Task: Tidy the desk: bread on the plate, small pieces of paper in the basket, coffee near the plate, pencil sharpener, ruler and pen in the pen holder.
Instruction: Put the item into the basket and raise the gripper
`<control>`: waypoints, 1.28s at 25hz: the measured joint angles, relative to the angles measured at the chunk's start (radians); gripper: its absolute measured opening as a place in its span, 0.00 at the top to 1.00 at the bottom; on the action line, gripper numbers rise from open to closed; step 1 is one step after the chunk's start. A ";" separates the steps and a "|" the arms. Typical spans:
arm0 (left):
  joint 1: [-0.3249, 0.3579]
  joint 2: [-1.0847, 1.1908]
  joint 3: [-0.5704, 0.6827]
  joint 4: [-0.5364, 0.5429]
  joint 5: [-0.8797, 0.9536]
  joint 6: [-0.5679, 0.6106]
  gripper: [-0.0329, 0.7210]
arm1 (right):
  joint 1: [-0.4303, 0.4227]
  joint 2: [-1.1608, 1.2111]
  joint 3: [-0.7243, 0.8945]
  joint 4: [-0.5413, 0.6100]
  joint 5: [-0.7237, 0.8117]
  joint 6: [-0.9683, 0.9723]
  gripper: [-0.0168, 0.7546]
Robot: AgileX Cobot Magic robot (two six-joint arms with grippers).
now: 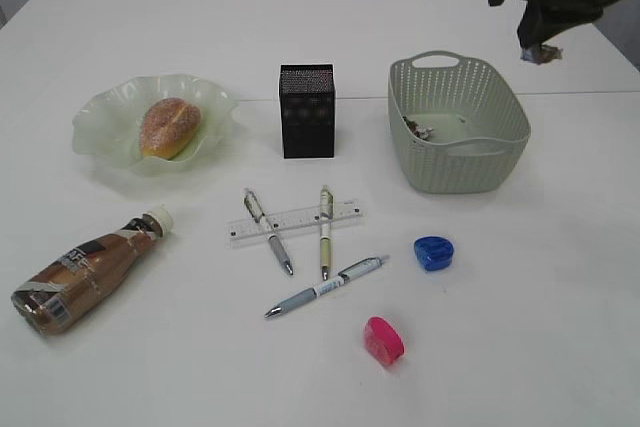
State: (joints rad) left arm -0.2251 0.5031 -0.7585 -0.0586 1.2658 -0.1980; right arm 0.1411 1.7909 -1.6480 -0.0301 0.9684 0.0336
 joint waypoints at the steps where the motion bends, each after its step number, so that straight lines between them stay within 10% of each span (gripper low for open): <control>1: 0.000 0.000 0.000 0.000 0.000 0.000 0.37 | 0.000 0.008 -0.018 -0.012 -0.019 0.009 0.96; 14: 0.000 0.000 0.000 0.004 0.000 0.000 0.37 | 0.000 0.173 -0.096 -0.049 -0.213 0.062 0.94; 23: 0.000 0.000 0.000 0.006 0.000 -0.018 0.37 | 0.000 0.214 -0.098 -0.053 -0.264 0.068 0.43; 32: 0.000 0.000 0.000 0.007 0.000 -0.022 0.37 | 0.000 0.225 -0.201 -0.053 -0.129 0.068 0.38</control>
State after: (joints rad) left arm -0.2251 0.5031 -0.7585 -0.0521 1.2658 -0.2201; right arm 0.1411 2.0157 -1.8493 -0.0830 0.8392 0.1020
